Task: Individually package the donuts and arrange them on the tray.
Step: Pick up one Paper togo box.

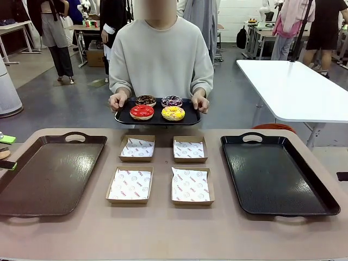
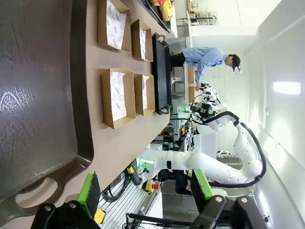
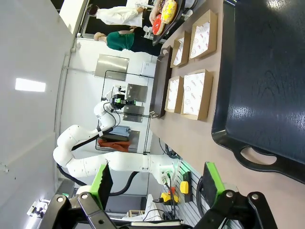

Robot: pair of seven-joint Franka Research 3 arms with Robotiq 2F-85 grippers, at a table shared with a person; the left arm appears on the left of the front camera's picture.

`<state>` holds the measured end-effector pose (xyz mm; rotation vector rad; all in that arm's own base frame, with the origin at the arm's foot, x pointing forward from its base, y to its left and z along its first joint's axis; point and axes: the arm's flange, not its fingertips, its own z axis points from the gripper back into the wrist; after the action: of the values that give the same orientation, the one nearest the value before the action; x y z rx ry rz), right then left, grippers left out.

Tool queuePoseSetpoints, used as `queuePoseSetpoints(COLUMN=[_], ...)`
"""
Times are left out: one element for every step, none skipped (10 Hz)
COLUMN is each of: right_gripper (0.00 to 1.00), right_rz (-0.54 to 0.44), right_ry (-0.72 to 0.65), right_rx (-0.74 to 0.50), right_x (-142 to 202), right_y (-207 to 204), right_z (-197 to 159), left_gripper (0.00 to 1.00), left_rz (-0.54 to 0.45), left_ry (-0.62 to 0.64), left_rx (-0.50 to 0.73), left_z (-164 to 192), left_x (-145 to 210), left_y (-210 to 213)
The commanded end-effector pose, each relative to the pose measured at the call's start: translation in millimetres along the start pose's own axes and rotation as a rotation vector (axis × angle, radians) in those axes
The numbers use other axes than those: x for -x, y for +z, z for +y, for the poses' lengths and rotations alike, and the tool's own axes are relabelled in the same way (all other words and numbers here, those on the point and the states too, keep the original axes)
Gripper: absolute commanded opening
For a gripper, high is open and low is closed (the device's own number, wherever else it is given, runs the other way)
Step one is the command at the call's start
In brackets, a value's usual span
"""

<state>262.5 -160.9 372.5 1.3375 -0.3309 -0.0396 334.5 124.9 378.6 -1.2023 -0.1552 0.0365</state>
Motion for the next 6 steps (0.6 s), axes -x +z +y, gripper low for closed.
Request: queuePoseSetpoints(right_gripper=[1.0,1.0,1.0,1.0,1.0,1.0], right_rz=[-0.003,-0.003,-0.003,-0.003,-0.003,-0.003], right_ry=[0.005,0.005,0.005,0.005,0.005,0.005], right_rx=[-0.013,-0.013,-0.013,-0.013,-0.013,-0.013], right_x=[1.7,1.7,1.7,1.7,1.7,1.7], right_y=[1.4,1.4,1.4,1.4,1.4,1.4], right_z=[-0.3,-0.3,-0.3,-0.3,-0.3,-0.3], left_gripper=[1.0,1.0,1.0,1.0,1.0,1.0], left_rz=[0.006,0.006,0.006,0.006,0.006,0.006], left_ry=[0.0,0.0,0.0,0.0,0.0,0.0], left_rx=[0.008,0.008,0.008,0.008,0.008,0.008], left_z=[-0.9,-0.9,-0.9,-0.9,-0.9,-0.9], left_x=[0.1,0.1,0.1,0.1,0.1,0.1], left_y=[0.1,0.1,0.1,0.1,0.1,0.1])
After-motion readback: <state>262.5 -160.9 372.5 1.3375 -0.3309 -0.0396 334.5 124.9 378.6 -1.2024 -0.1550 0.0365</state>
